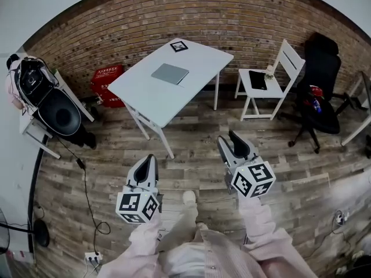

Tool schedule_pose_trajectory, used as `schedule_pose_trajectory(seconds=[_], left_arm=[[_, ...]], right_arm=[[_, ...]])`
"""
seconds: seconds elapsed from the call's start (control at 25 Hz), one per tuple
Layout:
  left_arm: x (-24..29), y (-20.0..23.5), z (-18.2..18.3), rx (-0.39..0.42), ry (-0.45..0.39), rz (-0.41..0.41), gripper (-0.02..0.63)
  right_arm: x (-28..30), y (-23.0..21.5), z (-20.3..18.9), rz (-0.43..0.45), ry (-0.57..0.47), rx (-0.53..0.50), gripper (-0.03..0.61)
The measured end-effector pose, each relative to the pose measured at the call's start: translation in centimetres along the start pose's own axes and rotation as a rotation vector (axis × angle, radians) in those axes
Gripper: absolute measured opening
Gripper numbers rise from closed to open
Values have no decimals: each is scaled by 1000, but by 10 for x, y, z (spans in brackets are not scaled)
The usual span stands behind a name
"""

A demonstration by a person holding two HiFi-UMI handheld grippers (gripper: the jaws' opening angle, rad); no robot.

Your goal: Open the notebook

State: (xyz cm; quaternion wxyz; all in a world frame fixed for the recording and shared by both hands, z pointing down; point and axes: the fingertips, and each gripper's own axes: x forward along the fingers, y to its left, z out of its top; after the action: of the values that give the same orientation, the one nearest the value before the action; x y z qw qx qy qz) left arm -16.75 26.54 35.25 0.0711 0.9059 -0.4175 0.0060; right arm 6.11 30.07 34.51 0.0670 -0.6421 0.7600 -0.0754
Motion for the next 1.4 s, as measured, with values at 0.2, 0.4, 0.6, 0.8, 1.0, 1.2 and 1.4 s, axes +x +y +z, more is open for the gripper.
schedule_pose_trajectory(seconds=[0.2, 0.4, 0.6, 0.8, 1.0, 1.2, 1.4], left_arm=[[23, 11, -6, -12, 8, 9, -8], [61, 27, -10, -32, 13, 14, -8], [113, 43, -10, -37, 31, 9, -8], [164, 69, -7, -59, 45, 6, -8], [207, 93, -5, -70, 52, 7, -8], [241, 118, 2, -82, 46, 17, -8], [265, 138, 4, -108, 38, 26, -8]], right_arm=[[23, -10, -8, 11, 17, -3, 152], [60, -29, -13, 12, 33, -11, 156], [105, -55, -11, 16, 45, 6, 156], [152, -73, -10, 20, 66, 3, 156], [198, -96, -14, 16, 95, 25, 155], [241, -107, -12, 25, 108, 35, 155], [275, -109, -13, 47, 132, 40, 155]])
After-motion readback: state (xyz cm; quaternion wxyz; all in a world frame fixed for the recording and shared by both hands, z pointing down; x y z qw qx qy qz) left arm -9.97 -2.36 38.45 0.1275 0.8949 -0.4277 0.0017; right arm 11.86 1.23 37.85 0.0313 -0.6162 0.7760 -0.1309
